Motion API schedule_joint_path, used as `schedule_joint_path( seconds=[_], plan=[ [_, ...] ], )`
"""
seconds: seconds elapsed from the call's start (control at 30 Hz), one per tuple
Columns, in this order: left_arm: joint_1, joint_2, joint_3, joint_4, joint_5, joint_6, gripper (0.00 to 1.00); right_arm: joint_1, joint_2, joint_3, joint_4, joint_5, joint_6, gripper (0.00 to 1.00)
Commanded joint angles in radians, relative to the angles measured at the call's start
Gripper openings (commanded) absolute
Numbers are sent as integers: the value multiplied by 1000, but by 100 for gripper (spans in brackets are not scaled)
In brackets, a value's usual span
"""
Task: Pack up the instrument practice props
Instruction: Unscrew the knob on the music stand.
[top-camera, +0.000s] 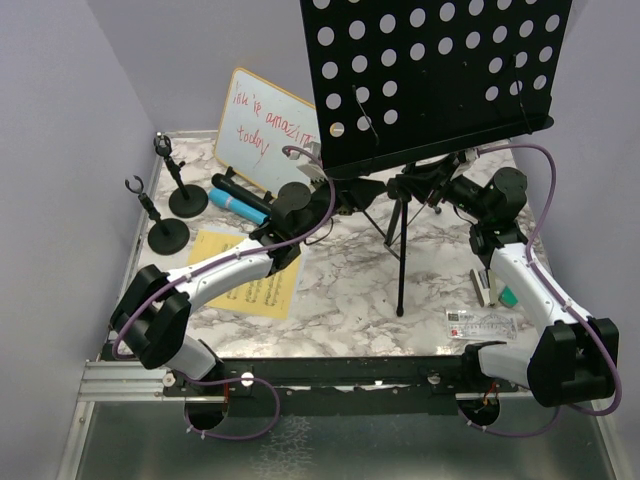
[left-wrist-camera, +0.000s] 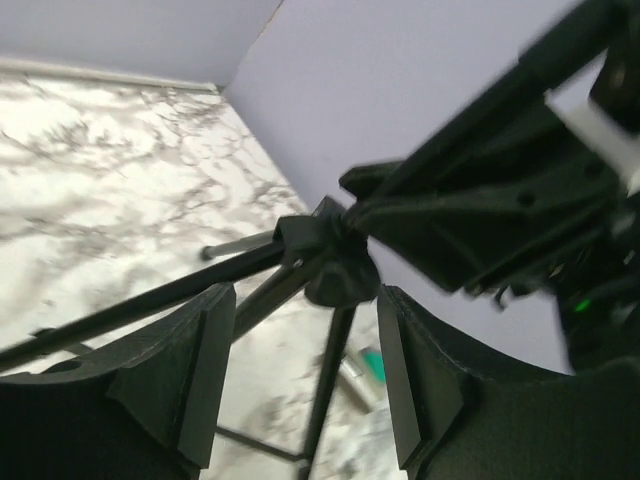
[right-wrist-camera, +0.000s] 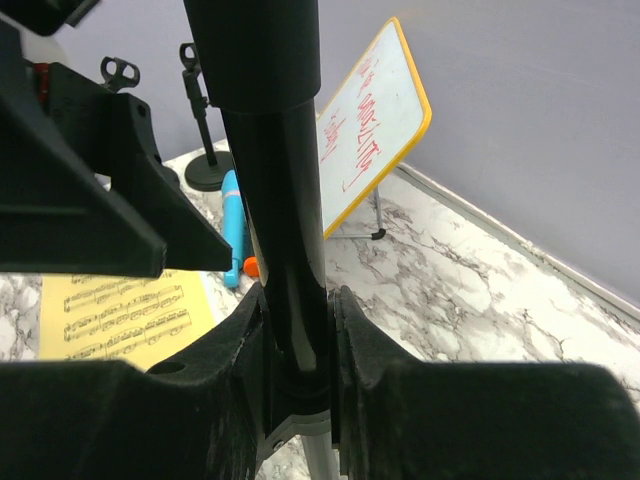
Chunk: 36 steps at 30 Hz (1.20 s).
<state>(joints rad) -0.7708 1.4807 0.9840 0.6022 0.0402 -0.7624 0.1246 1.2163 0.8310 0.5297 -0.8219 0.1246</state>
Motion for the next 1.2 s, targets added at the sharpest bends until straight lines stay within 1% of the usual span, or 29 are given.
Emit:
schedule_joint_path(
  seconds=[0.0, 0.17, 0.27, 0.4, 0.47, 0.53, 0.7, 0.9, 1.17],
  plan=[
    [-7, -43, -60, 63, 142, 498, 66, 6, 13, -17, -160, -65, 5, 1],
    [-11, -49, -95, 122, 226, 807, 67, 6, 11, -19, -161, -67, 3, 1],
    [-26, -47, -99, 147, 249, 992, 67, 6, 12, -18, -162, -70, 1, 1],
    [-79, -26, -111, 156, 241, 1291, 69, 6, 14, -18, -162, -75, 1, 1],
    [-100, -10, -108, 162, 236, 1407, 69, 6, 12, -18, -163, -77, 0, 1],
    [-118, 11, -96, 168, 226, 1484, 69, 6, 11, -17, -166, -77, -1, 1],
    [-143, 62, -53, 169, 186, 1612, 68, 6, 6, -17, -170, -78, -3, 1],
    [-145, 100, -10, 172, 159, 1669, 65, 6, 5, -17, -174, -77, -6, 1],
    [-145, 120, 24, 180, 132, 1691, 62, 6, 6, -17, -174, -78, -6, 1]
  ],
)
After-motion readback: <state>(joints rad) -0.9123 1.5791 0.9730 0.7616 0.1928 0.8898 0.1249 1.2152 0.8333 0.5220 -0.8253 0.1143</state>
